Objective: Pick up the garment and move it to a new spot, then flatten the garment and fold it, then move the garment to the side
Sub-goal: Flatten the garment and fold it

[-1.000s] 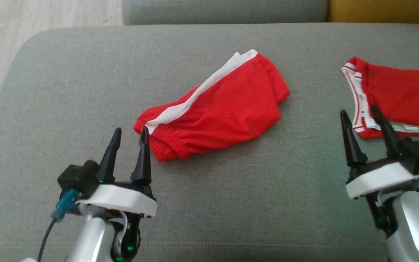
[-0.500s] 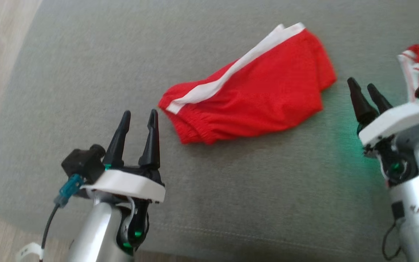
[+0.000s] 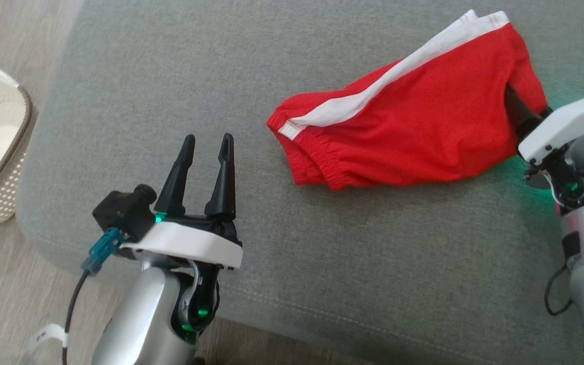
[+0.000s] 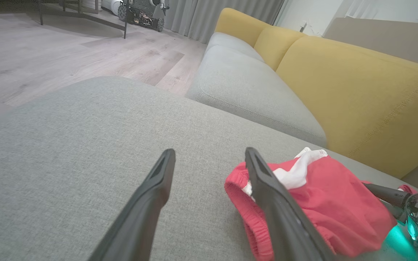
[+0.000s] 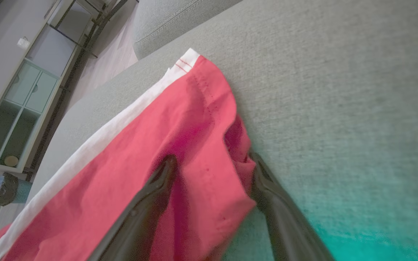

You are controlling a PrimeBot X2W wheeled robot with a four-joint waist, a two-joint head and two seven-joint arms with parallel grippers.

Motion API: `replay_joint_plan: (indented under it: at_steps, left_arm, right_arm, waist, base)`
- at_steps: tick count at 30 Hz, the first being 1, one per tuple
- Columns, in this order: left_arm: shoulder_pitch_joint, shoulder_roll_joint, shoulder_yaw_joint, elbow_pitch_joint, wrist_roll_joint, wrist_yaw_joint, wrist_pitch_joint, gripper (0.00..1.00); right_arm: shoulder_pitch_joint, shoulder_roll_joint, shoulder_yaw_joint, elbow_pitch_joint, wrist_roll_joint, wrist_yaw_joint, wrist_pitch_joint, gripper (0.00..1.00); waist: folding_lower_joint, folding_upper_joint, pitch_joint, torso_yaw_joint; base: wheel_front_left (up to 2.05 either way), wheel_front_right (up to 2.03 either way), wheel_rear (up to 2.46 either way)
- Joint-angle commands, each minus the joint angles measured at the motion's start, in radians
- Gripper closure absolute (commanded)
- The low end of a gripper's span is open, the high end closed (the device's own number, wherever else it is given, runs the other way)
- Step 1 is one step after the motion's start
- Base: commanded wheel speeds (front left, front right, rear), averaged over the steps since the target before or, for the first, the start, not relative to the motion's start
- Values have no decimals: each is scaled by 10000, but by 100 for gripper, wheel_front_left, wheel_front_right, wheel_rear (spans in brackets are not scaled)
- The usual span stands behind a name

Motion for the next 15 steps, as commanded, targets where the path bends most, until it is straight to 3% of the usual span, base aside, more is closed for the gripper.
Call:
replay_joint_plan:
  at_steps: [1,3,4,5,6,15]
  left_arm:
    - [-360,78,285,-387,-99,77,-57,0]
    - [-376,78,271,-401,-122,93,-57,0]
    - [-377,78,265,-401,-128,97,-57,0]
    - [-376,78,262,-395,-132,99,-57,0]
    - [-375,78,263,-386,-135,105,-57,0]
    - [-355,78,328,-344,-97,143,-57,0]
  right_arm:
    - [-93,42,264,19,-106,65,213,0]
    - [-174,82,394,109,-118,65,350,2]
    - [-199,96,462,133,-103,65,414,54]
    - [-218,105,517,147,-83,65,449,91]
    - [-230,97,581,128,-83,65,426,100]
    - [-79,-49,969,-181,-158,65,-592,100]
  waist:
    - [0,0,109,134]
    - [0,0,125,179]
    - [0,0,122,194]
    - [0,0,113,202]
    - [0,0,101,204]
    - [0,0,-171,-15]
  base:
    - [0,0,0]
    - [0,0,0]
    - [0,0,0]
    - [0,0,0]
    - [0,0,0]
    - [0,0,0]
